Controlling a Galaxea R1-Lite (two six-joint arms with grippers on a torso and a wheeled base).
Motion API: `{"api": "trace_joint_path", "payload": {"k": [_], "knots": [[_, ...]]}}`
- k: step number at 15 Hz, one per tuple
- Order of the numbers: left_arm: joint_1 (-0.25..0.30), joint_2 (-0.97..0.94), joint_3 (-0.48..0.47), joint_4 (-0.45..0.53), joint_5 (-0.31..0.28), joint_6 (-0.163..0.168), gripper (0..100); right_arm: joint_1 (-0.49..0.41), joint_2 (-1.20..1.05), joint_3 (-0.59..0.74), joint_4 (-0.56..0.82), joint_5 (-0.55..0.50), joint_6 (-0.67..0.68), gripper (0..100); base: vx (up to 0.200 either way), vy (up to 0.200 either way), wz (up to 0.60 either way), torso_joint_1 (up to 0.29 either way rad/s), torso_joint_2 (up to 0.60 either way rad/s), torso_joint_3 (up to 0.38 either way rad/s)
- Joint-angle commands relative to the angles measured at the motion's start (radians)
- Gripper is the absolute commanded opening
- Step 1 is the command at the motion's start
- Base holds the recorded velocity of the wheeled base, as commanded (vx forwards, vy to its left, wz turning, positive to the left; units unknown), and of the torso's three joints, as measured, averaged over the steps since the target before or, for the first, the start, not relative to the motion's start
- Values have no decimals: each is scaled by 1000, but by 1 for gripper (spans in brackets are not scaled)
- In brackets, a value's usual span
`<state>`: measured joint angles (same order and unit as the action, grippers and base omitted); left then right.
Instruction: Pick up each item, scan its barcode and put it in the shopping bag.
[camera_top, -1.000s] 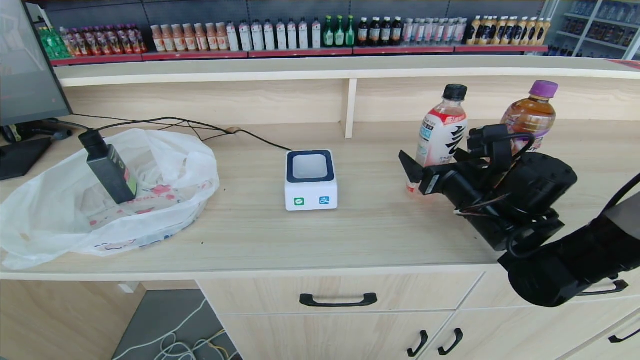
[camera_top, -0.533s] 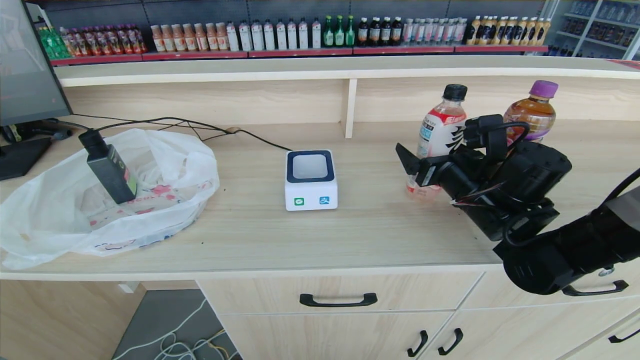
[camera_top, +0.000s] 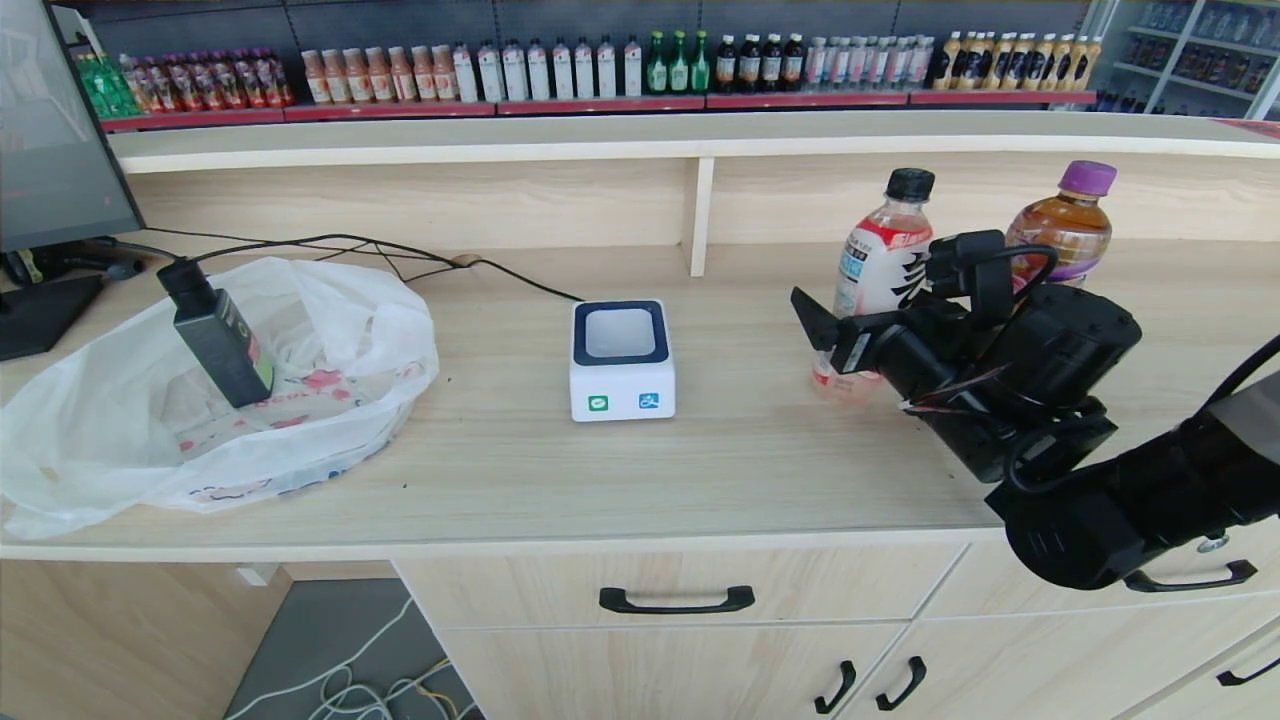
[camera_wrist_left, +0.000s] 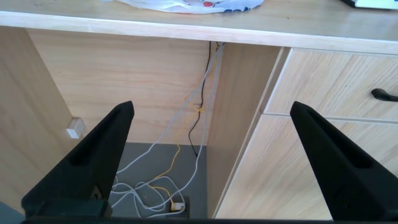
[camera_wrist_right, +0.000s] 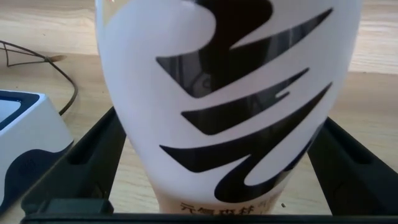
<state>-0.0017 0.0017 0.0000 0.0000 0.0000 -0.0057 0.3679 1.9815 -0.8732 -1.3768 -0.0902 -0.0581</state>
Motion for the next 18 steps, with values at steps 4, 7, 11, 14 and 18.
{"api": "trace_joint_path", "payload": {"k": [4, 7, 11, 14, 18], "knots": [[0, 0, 0, 0, 0, 0, 100, 6, 2, 3, -2, 0, 0, 100, 0, 0, 0, 0, 0, 0], [0, 0, 0, 0, 0, 0, 100, 5, 2, 0, -4, 0, 0, 100, 0, 0, 0, 0, 0, 0], [0, 0, 0, 0, 0, 0, 100, 6, 2, 0, -4, 0, 0, 0, 0, 0, 0, 0, 0, 0], [0, 0, 0, 0, 0, 0, 100, 6, 0, 0, -5, 0, 0, 0, 0, 0, 0, 0, 0, 0], [0, 0, 0, 0, 0, 0, 100, 6, -6, 0, -7, 0, 0, 0, 0, 0, 0, 0, 0, 0]]}}
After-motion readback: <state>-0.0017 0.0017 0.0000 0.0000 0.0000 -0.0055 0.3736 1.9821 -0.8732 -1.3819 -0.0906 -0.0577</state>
